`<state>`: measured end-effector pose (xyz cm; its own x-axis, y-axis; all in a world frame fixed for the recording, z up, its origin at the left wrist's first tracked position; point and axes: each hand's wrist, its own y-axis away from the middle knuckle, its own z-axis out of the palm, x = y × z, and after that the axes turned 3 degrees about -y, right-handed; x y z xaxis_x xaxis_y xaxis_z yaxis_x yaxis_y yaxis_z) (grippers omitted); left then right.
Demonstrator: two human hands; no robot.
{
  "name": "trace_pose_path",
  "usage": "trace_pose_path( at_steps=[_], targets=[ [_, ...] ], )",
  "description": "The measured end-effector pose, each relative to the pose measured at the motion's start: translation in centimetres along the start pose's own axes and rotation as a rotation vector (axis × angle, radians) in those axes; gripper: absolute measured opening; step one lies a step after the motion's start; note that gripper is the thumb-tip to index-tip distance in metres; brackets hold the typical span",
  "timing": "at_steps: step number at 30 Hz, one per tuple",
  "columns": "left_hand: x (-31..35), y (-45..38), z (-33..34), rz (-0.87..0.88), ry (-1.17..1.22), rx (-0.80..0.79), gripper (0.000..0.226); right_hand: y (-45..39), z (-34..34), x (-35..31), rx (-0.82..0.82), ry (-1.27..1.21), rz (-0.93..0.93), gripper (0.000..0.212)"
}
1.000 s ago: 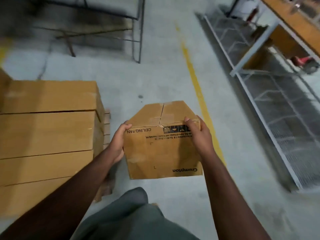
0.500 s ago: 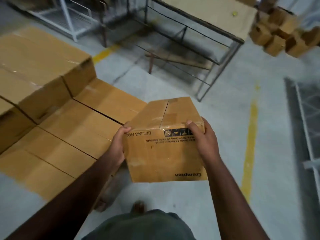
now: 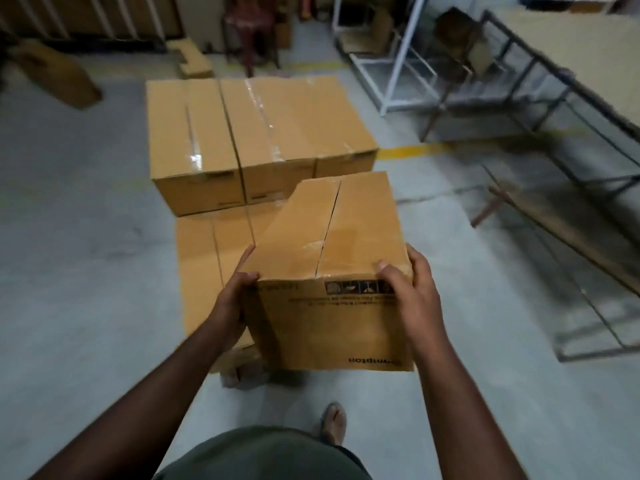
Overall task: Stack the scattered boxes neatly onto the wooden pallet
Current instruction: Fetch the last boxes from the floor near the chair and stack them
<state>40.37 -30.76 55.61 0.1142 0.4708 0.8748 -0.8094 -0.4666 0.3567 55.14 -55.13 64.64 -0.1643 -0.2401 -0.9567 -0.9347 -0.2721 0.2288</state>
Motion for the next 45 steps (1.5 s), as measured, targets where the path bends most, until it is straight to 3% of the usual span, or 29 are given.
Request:
trace_pose_path(
  at_steps=[2, 4, 9, 15, 19, 27, 32, 39, 45],
  targets=[
    [-0.6, 1.2, -0.5, 0.021, 0.053, 0.064, 0.082, -2.4, -0.6, 0.4, -0.194, -0.164, 0.104, 0.061],
    [-1.2, 2.6, -1.1, 0.034, 0.058, 0.111, 0.079, -4.5, 0.0, 1.6, -0.316, -0.201, 0.169, 0.074],
    [-2.3, 6.6, -4.0, 0.006, -0.005, 0.267, 0.097, -6.3, 4.9, 6.1, -0.509, -0.135, 0.214, 0.067],
    [-3.6, 7.9, -9.3, -0.061, -0.021, 0.289, 0.092, -6.3, 9.7, 11.1, -0.699, -0.083, 0.292, 0.061],
    [-5.2, 6.1, -12.4, -0.187, 0.072, 0.256, 0.099, -6.1, 11.9, 14.0, -0.691, -0.027, 0.352, 0.070],
    [-7.0, 3.9, -17.2, -0.311, 0.088, 0.262, 0.076, -5.6, 17.5, 14.8, -0.623, 0.047, 0.359, 0.059],
    [-8.0, 3.2, -18.4, -0.373, -0.086, 0.338, 0.060, -4.5, 18.4, 16.0, -0.650, 0.101, 0.485, 0.087],
    [-10.3, 2.1, -18.7, -0.389, -0.143, 0.446, 0.068, -4.5, 20.5, 16.7, -0.532, 0.150, 0.591, 0.096],
    [-10.7, 0.2, -19.3, -0.360, -0.270, 0.496, 0.065, -5.3, 21.8, 17.3, -0.492, 0.221, 0.572, 0.077]
  ],
)
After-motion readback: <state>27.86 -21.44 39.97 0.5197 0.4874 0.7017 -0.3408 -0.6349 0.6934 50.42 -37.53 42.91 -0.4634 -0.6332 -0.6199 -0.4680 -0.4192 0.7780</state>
